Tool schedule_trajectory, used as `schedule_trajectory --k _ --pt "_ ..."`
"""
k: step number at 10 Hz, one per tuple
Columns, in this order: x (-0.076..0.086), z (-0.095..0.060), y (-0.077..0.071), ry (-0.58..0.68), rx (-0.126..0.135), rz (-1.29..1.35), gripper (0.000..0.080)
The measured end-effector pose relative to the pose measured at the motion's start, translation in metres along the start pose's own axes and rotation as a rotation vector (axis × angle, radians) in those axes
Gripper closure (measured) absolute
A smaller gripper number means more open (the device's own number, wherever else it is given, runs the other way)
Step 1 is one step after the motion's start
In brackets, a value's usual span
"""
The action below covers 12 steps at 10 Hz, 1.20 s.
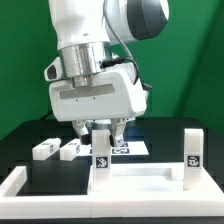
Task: Assemble desk
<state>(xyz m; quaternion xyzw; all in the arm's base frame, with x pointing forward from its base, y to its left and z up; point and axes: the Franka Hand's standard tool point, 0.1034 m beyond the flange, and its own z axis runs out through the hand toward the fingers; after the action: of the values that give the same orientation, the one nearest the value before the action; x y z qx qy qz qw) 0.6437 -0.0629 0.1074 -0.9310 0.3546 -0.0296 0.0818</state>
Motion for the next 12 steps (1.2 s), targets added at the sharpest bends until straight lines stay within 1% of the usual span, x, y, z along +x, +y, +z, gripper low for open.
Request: schedule_trajectory --k 2,3,4,5,6,7,8,9,10,11,12 --pt "0.0 0.001 0.0 0.001 -0.005 -0.148 0.015" --pt "0.0 0.002 -0.004 0.008 -0.033 -0.414 0.015" --pt "-0.004 0.003 -0.011 0.001 -0.036 -0.544 0.015" --pt "-0.008 0.003 -0.017 -0.001 -0.03 -0.554 0.015" --pt "-0.007 0.003 -0.015 0.0 -0.03 -0.52 0.015" --pt "-0.007 0.003 -0.015 0.0 -0.031 -0.519 0.0259" --pt "-0.007 0.003 -0.015 0.001 -0.03 -0.476 0.0259" --pt "-0.004 0.003 -0.011 0.006 -0.036 -0.386 0.0434" --pt "-0.002 0.003 -0.007 0.008 -0.042 -0.317 0.0434" --pt "-0.001 0.003 -0.005 0.01 -0.043 -0.226 0.0486" --pt "0.0 0.003 -0.004 0.014 -0.044 -0.124 0.0492"
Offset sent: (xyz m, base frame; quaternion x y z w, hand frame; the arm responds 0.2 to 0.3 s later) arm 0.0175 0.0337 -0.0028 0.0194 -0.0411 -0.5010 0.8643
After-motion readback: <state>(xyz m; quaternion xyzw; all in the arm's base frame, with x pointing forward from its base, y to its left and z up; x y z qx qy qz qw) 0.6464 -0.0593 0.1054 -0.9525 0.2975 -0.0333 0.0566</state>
